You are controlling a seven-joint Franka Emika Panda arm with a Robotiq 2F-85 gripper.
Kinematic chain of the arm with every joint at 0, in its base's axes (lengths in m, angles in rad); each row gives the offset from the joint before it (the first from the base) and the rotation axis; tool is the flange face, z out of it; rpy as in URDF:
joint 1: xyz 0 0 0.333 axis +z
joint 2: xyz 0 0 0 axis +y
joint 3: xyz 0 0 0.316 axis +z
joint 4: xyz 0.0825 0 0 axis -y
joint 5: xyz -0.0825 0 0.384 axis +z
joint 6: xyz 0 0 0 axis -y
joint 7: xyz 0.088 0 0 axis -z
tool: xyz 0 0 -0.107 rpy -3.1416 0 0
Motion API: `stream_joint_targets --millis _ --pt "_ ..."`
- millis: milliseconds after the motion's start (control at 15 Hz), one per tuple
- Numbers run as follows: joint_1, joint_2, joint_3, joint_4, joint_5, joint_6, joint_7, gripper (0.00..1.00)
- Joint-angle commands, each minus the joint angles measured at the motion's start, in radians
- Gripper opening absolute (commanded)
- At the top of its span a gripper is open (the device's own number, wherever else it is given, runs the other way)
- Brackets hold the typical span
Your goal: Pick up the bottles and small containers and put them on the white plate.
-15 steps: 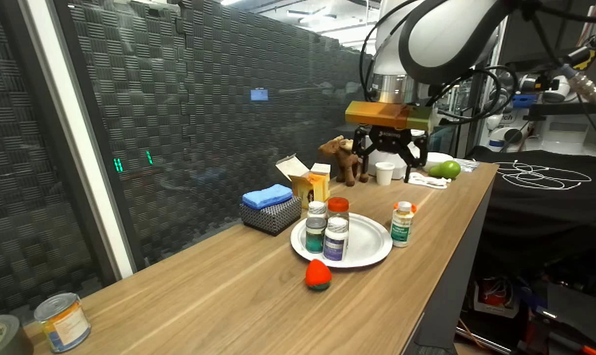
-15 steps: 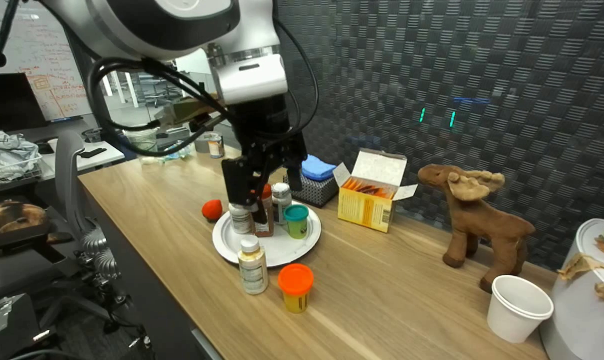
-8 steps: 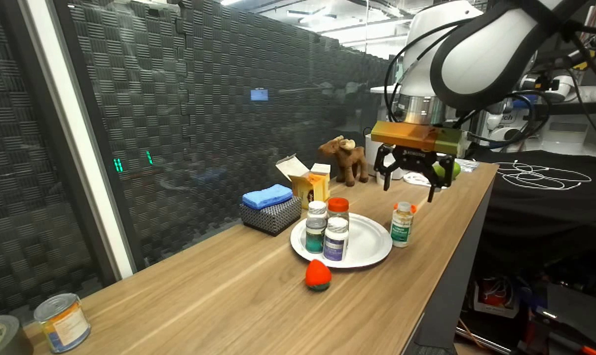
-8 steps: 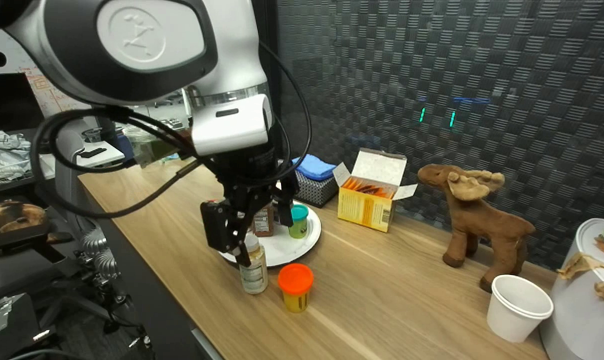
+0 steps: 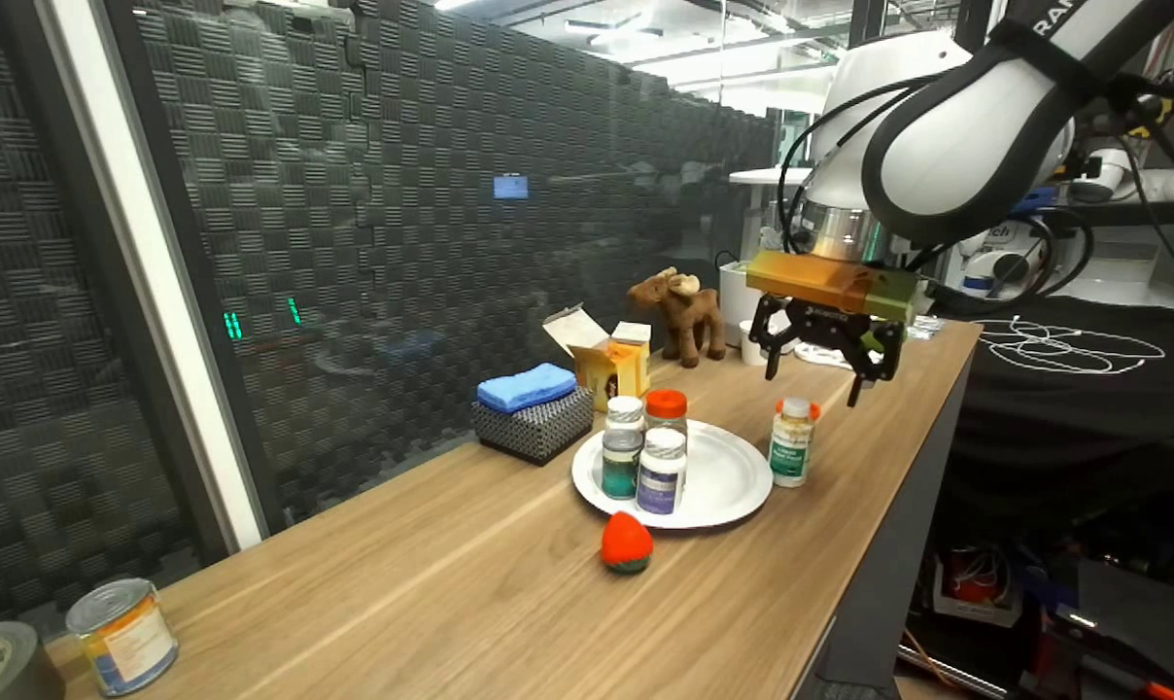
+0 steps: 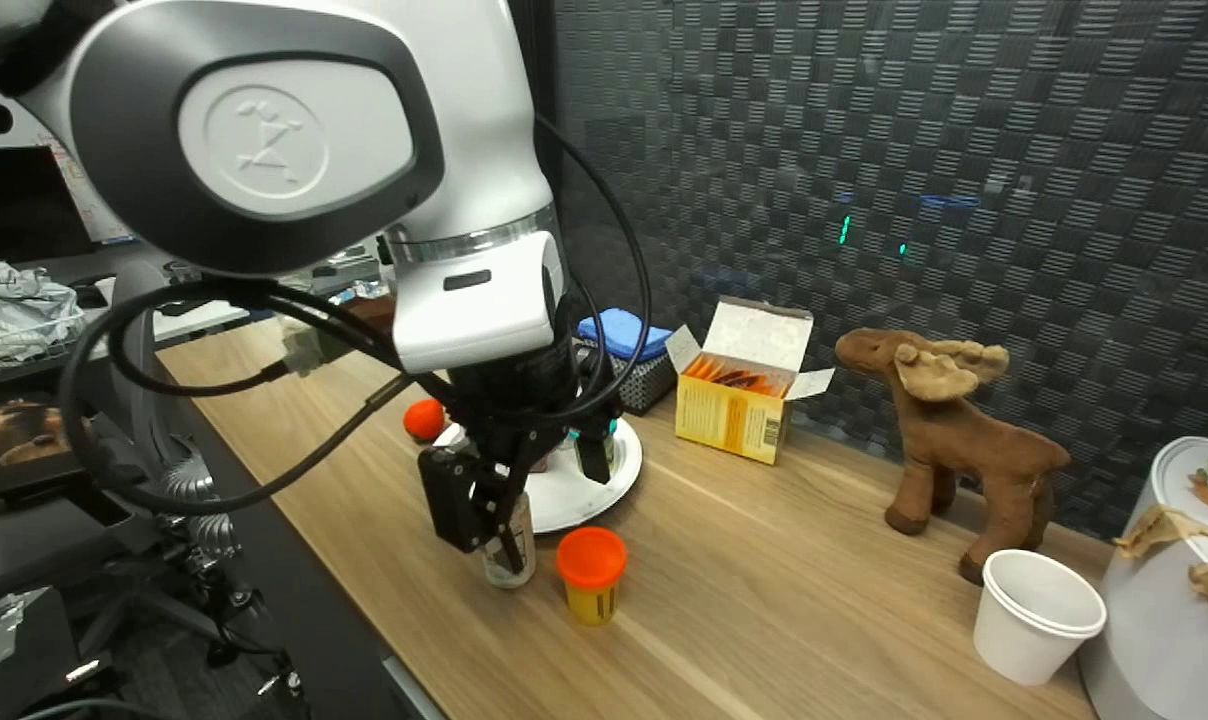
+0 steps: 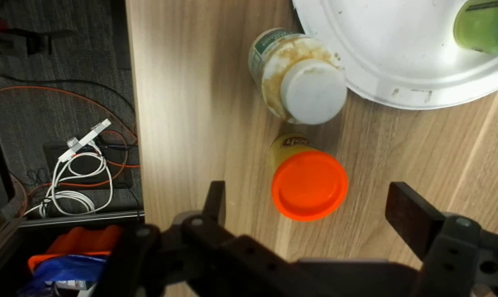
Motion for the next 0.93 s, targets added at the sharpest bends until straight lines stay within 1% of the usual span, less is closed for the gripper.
stream_joint_targets --millis 0,267,867 --pt "-0.007 0.040 0.007 0.019 0.043 0.054 -0.045 1.00" --pt "-0.002 0.077 0.002 0.034 0.062 0.068 -0.069 1.00" --pt "0.003 0.132 -0.022 0.063 0.072 0.081 -0.067 1.00"
